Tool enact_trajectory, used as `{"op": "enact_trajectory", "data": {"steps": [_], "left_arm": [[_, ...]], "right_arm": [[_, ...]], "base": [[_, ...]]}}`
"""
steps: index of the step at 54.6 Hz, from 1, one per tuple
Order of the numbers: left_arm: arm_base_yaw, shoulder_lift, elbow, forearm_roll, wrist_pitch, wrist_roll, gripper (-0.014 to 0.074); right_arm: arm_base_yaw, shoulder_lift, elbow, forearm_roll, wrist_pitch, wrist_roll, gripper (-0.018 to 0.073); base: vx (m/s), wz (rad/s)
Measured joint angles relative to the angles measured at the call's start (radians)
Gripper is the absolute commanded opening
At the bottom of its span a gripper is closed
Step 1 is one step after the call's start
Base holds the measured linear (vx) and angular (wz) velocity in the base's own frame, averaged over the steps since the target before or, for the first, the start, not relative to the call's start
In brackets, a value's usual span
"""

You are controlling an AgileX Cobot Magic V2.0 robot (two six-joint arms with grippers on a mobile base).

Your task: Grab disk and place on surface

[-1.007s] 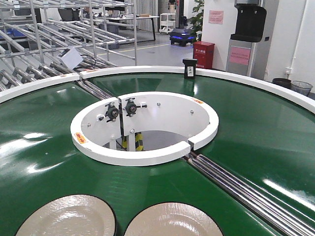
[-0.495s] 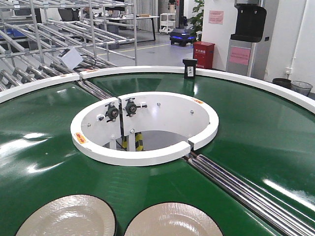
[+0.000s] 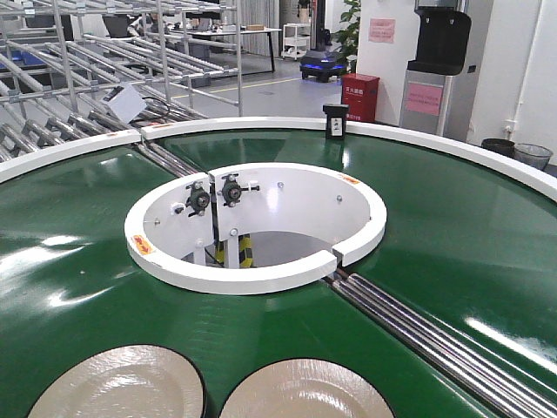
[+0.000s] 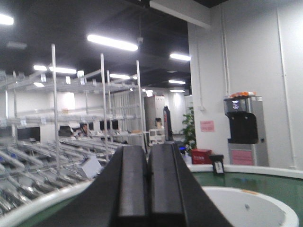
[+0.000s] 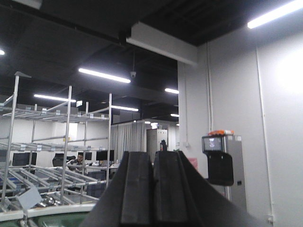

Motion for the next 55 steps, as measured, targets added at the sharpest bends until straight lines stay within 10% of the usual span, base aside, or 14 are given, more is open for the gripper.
{"op": "enact_trajectory", "data": {"steps": [13, 35, 55], "left_arm": [[0.000, 0.421, -0.334, -0.004, 0.075, 0.017, 0.0001], [0.000, 0.635, -0.361, -0.051, 0.184, 0.017, 0.0104], [0.000, 0.636, -0.361, -0.052, 0.199, 0.018, 0.0558]], "right_arm": [[0.000, 0.443, -0.325, 0.002, 0.122, -0.011, -0.0009], [0.000, 0.674, -0.351, 0.075, 0.231, -0.011, 0.0068], [0.000, 0.674, -0.351, 0.076, 0.328, -0.011, 0.0659]], "base": [[0.00, 0.00], [0.00, 0.00], [0.00, 0.00]]}}
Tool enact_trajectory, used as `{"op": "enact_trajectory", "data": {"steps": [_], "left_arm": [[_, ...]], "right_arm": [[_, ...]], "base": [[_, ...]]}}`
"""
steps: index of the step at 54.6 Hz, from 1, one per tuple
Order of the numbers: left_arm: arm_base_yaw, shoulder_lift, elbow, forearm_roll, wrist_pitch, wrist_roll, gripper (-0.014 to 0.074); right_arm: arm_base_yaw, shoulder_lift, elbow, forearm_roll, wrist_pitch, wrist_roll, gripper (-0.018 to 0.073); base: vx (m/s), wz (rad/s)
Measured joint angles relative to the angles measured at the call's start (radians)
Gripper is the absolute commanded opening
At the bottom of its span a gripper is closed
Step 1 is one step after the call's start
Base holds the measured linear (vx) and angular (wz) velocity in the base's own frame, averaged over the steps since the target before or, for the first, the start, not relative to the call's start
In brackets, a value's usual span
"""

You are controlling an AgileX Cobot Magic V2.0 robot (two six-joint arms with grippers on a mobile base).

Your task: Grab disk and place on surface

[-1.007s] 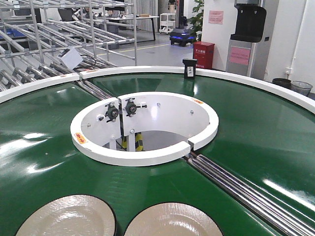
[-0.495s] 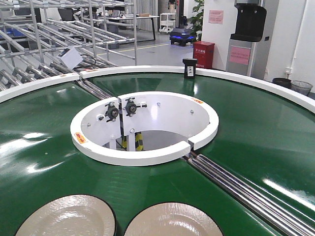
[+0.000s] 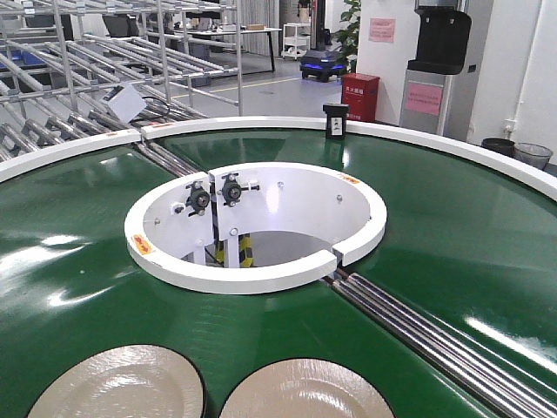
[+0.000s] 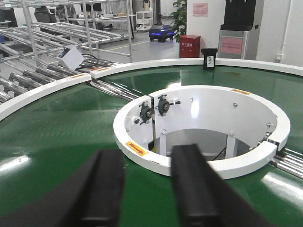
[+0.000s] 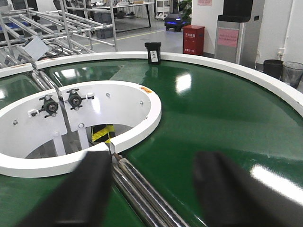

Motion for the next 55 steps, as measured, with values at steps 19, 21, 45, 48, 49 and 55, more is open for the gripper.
{"op": "enact_trajectory", "data": {"steps": [19, 21, 45, 48, 49, 55], "left_arm": [[0.000, 0.013, 0.000, -0.032, 0.009, -0.021, 0.0581], [-0.001, 0.016, 0.000, -0.060, 0.038, -0.034, 0.0571], [-0.089, 0.302, 0.000, -0.928, 0.614, 0.518, 0.0550], [-0.089, 0.339, 0.000, -1.027, 0.657, 0.568, 0.0550], [-0.089, 0.348, 0.000, -1.047, 0.662, 0.578, 0.0550], [-0.062, 0.379, 0.000, -1.072, 0.663, 0.595, 0.0550]], "right_arm": [[0.001, 0.000, 0.000, 0.075, 0.006, 0.024, 0.0679], [0.001, 0.000, -0.001, 0.110, 0.019, 0.029, 0.0664], [0.128, 0.394, -0.003, 1.018, 0.592, -0.517, 0.0521], [0.133, 0.436, -0.003, 1.086, 0.612, -0.563, 0.0521], [0.133, 0.442, -0.003, 1.093, 0.612, -0.569, 0.0521], [0.133, 0.463, -0.003, 1.115, 0.603, -0.592, 0.0521]], "base": [[0.00, 0.00], [0.00, 0.00], [0.00, 0.00], [0.00, 0.00], [0.00, 0.00], [0.00, 0.00]]}}
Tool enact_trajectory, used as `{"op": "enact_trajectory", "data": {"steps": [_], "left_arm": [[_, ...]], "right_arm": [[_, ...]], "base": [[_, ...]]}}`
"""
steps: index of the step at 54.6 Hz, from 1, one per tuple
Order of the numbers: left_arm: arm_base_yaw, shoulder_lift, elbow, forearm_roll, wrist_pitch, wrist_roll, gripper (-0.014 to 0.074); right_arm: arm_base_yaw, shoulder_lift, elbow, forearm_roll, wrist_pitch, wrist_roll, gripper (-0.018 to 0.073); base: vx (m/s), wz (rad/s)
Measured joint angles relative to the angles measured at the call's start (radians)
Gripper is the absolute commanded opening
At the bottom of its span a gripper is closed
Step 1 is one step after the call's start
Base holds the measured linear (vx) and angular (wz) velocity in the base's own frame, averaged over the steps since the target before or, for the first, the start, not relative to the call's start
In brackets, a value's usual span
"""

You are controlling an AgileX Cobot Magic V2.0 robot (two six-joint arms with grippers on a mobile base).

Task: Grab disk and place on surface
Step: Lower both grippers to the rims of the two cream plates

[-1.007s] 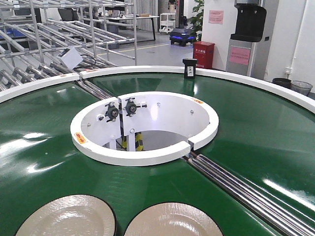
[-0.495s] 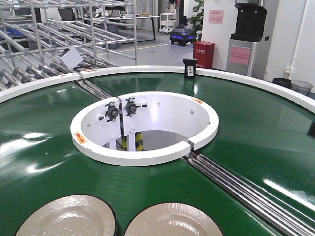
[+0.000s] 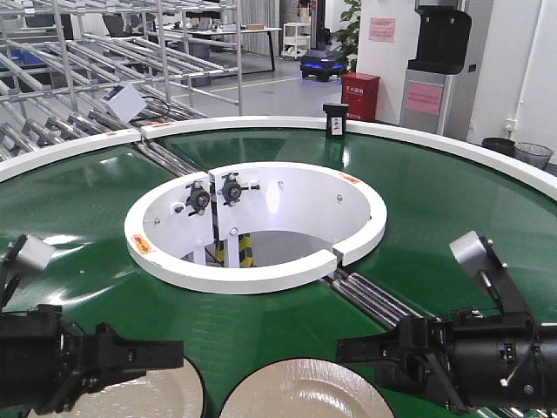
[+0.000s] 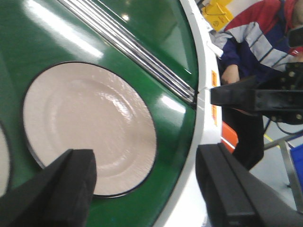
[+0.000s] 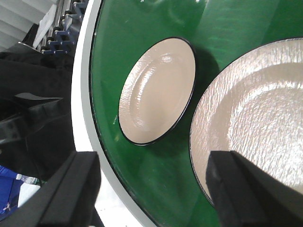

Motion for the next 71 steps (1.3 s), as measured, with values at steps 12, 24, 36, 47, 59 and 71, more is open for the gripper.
{"op": "enact_trajectory", "data": {"steps": [12, 24, 36, 47, 59, 71], "left_arm": [[0.162, 0.038, 0.000, 0.142, -0.007, -0.036, 0.0550], [0.314, 0.099, 0.000, 0.241, -0.025, -0.058, 0.0550], [0.395, 0.210, 0.000, 0.327, -0.078, -0.058, 0.0550], [0.408, 0.339, -0.002, 0.340, -0.124, 0.006, 0.0550], [0.408, 0.514, -0.003, 0.209, -0.085, 0.151, 0.0531], [0.385, 0.661, -0.011, -0.054, 0.058, 0.346, 0.0190]], "right_arm": [[0.000, 0.000, 0.000, -0.003, -0.003, -0.003, 0.0521], [0.000, 0.000, 0.000, -0.111, -0.048, -0.004, 0.0521], [0.000, 0.000, 0.000, -0.167, -0.059, -0.005, 0.0521], [0.000, 0.000, 0.000, -0.189, -0.038, -0.005, 0.0521], [0.000, 0.000, 0.000, -0.193, -0.021, -0.005, 0.0521], [0.000, 0.000, 0.000, -0.194, -0.019, -0.005, 0.0521]], "base": [[0.00, 0.00], [0.00, 0.00], [0.00, 0.00], [0.00, 0.00], [0.00, 0.00], [0.00, 0.00]]}}
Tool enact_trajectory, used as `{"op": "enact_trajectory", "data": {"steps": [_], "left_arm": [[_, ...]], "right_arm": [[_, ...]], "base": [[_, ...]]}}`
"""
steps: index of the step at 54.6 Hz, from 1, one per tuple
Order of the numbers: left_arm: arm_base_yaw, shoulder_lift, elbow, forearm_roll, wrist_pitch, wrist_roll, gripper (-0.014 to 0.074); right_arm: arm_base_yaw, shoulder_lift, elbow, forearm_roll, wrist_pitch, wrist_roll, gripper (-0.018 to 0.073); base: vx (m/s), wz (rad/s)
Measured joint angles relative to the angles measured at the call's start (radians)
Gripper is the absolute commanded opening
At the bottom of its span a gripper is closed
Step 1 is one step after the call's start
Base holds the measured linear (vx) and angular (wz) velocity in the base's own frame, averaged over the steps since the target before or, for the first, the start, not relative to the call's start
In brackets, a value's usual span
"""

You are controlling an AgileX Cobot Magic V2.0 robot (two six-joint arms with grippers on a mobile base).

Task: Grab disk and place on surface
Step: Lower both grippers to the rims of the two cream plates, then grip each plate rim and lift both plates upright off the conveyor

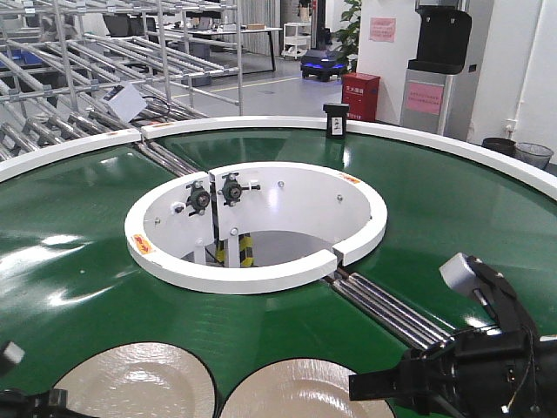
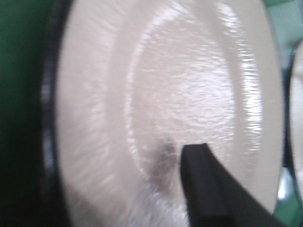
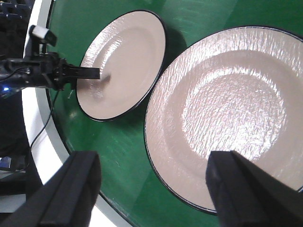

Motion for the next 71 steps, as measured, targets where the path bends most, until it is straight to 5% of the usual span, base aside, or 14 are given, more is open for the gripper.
{"op": "enact_trajectory", "data": {"steps": [4, 18, 21, 22, 33, 50, 71], "left_arm": [[-0.005, 0.022, 0.000, -0.049, 0.032, 0.009, -0.0010], [0.011, 0.005, -0.001, -0.122, 0.064, 0.021, -0.0008], [0.023, -0.014, -0.001, -0.133, 0.064, 0.028, -0.0007], [0.059, -0.081, 0.000, -0.185, 0.087, 0.031, -0.0006], [0.142, -0.259, 0.000, -0.330, 0.164, -0.032, -0.0004], [0.159, -0.432, 0.001, -0.320, 0.184, -0.062, -0.0001], [0.159, -0.448, 0.005, -0.309, 0.187, -0.087, -0.0001]], "right_arm": [[0.000, 0.000, 0.000, -0.001, -0.001, 0.000, 0.0521], [-0.034, 0.000, 0.000, -0.023, -0.019, 0.008, 0.0521], [-0.074, 0.000, 0.000, -0.031, -0.019, 0.024, 0.0521], [-0.166, 0.000, 0.000, -0.043, -0.034, 0.032, 0.0521], [-0.253, 0.037, 0.000, -0.069, -0.050, 0.044, 0.0521], [-0.246, 0.287, 0.000, 0.000, -0.078, -0.003, 0.0521], [-0.077, 0.549, -0.006, 0.236, -0.093, -0.171, 0.0520]], "base": [[0.00, 0.00], [0.00, 0.00], [0.00, 0.00], [0.00, 0.00], [0.00, 0.00], [0.00, 0.00], [0.00, 0.00]]}}
